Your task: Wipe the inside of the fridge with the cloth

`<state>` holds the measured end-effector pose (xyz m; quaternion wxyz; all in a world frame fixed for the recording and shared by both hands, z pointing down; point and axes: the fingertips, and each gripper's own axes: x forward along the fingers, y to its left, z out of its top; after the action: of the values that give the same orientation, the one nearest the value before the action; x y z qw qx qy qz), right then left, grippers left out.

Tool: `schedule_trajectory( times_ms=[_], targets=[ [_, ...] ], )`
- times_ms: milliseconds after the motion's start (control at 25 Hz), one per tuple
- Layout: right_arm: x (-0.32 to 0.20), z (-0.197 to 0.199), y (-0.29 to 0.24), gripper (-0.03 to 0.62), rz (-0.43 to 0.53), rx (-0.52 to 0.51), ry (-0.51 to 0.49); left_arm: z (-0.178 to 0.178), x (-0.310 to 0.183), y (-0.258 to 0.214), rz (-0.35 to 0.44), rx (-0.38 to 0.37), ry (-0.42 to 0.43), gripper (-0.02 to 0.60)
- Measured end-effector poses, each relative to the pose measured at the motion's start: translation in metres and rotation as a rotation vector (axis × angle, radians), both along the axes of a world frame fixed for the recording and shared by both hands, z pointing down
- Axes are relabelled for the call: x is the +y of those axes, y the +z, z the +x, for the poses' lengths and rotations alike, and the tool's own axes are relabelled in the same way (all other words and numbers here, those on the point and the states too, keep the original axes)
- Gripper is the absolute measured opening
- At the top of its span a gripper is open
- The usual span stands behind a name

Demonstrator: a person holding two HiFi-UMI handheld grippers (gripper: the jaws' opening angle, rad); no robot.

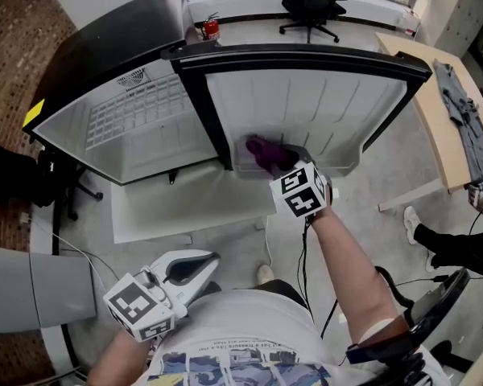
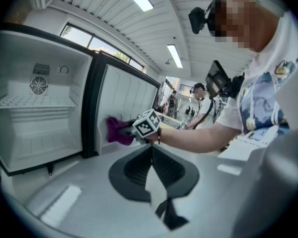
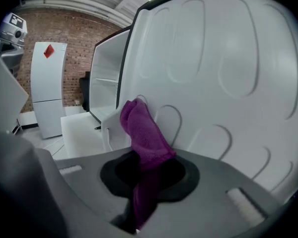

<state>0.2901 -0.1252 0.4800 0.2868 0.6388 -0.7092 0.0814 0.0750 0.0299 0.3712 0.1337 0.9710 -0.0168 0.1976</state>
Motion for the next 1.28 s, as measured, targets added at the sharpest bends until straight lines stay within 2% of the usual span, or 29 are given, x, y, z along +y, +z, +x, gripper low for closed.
schedule_trajectory(
  times_ms=[800,1080,1280],
  targets=[
    [0.081,0.132,-0.006,0.054,-0.006,0.049,0.303,0.056,0.031,0.002,-0.005,0.012,0.15,0.007],
    [0.099,0.147,-0.018,0.054,0.002,0.085,0.349,0.064,0.037,0.002,-0.004,0.011,0.175,0.007],
    [0.11,0.15,-0.029,0.054,0.033,0.073,0.371,0.067,0.041,0.003,-0.007,0.01,0.2,0.006]
  ],
)
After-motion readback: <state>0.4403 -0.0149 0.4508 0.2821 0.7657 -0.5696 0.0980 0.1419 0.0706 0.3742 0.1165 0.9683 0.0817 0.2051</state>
